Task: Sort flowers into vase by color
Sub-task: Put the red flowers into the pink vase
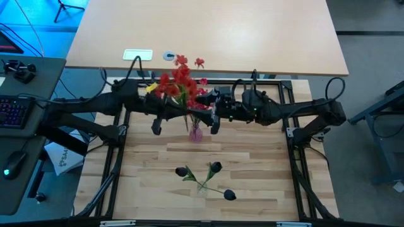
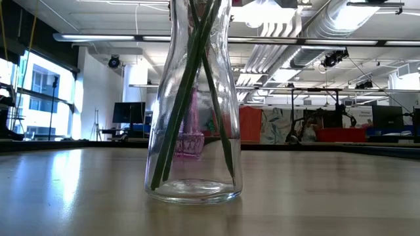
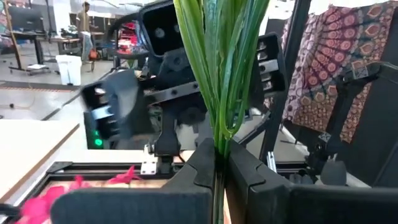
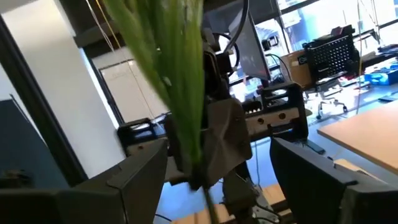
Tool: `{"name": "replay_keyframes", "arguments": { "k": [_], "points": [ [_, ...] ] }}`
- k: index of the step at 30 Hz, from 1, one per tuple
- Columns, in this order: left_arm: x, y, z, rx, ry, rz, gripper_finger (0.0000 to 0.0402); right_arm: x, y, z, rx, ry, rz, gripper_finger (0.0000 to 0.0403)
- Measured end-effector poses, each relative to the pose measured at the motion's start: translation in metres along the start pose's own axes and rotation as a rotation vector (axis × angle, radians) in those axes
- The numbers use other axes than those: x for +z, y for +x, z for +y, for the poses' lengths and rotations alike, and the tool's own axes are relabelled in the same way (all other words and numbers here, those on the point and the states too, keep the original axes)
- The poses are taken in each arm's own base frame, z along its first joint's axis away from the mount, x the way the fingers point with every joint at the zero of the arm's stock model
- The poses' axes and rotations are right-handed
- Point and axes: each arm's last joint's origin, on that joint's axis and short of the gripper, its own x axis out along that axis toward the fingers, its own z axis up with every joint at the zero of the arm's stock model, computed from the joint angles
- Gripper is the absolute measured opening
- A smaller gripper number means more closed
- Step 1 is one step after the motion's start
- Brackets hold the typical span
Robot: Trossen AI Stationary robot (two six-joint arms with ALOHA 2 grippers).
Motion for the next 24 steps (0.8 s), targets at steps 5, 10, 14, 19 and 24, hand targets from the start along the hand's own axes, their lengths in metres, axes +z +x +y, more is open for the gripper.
{"name": "replay_keyframes", "arguments": {
  "k": [5,10,14,19,24],
  "points": [
    [-0.007,0.014,0.001,-0.028,-0.005,0.014,0.0,-0.004,0.003,-0.001,0.009,-0.012,0.003,0.0266],
    [-0.015,0.025,0.004,-0.032,-0.02,0.032,0.0,-0.007,0.004,0.0,0.037,-0.002,0.031,0.0257],
    [-0.015,0.032,0.005,-0.034,-0.027,-0.002,0.0,-0.012,0.004,-0.002,0.028,0.003,0.087,0.0252],
    [-0.017,0.033,0.005,-0.033,-0.028,0.006,0.0,-0.011,0.004,-0.001,0.035,0.001,0.069,0.0233],
    [-0.019,0.032,0.008,-0.02,-0.033,0.031,0.0,-0.011,0.004,-0.001,0.036,-0.001,0.068,0.0175]
  ]
}}
